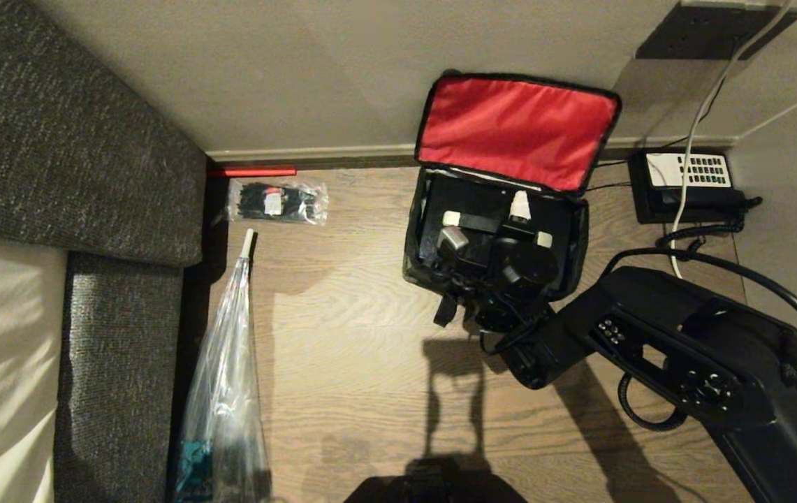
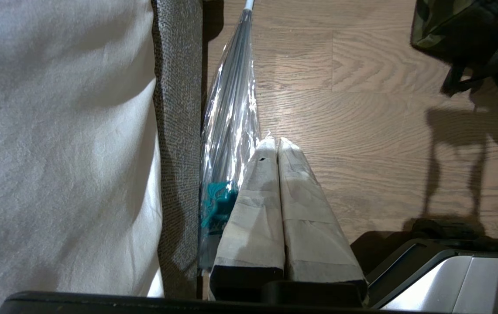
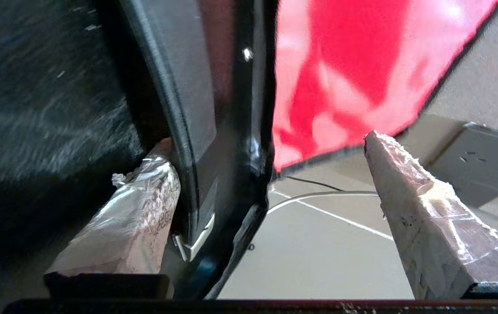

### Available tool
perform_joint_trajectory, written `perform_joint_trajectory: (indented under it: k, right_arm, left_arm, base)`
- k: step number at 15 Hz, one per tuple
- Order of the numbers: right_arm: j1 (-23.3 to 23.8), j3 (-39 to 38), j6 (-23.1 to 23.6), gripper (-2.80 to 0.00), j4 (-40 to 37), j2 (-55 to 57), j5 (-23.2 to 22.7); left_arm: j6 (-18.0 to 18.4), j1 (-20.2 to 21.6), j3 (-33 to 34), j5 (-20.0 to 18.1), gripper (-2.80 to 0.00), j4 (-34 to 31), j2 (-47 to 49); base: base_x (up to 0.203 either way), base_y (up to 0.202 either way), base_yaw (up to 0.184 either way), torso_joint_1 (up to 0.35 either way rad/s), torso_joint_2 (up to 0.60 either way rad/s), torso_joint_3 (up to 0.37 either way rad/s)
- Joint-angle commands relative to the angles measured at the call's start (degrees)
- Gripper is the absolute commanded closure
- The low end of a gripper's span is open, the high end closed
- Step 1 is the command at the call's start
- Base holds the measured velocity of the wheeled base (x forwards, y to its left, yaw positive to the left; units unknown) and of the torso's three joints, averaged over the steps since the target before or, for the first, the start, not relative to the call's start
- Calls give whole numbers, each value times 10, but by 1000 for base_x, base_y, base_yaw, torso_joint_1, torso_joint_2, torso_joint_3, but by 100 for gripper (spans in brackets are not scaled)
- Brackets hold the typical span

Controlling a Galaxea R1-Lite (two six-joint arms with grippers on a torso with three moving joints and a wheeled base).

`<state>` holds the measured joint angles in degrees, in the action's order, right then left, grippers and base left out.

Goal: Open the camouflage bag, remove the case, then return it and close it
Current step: Grip the handle

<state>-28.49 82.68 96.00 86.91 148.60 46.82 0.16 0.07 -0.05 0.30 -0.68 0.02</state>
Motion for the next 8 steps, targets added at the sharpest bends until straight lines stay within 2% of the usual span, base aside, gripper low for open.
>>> perform_joint_trajectory:
  k: [1,8]
  right_arm:
    - [5,20,4,-280,8,14,5]
    - [11,54,0,-280,8,38,5]
  left_arm:
    - [0,0,0,0,0,0,0]
    - [0,0,0,0,0,0,0]
  base:
    - [0,0,0,0,0,0]
    - [0,0,0,0,0,0]
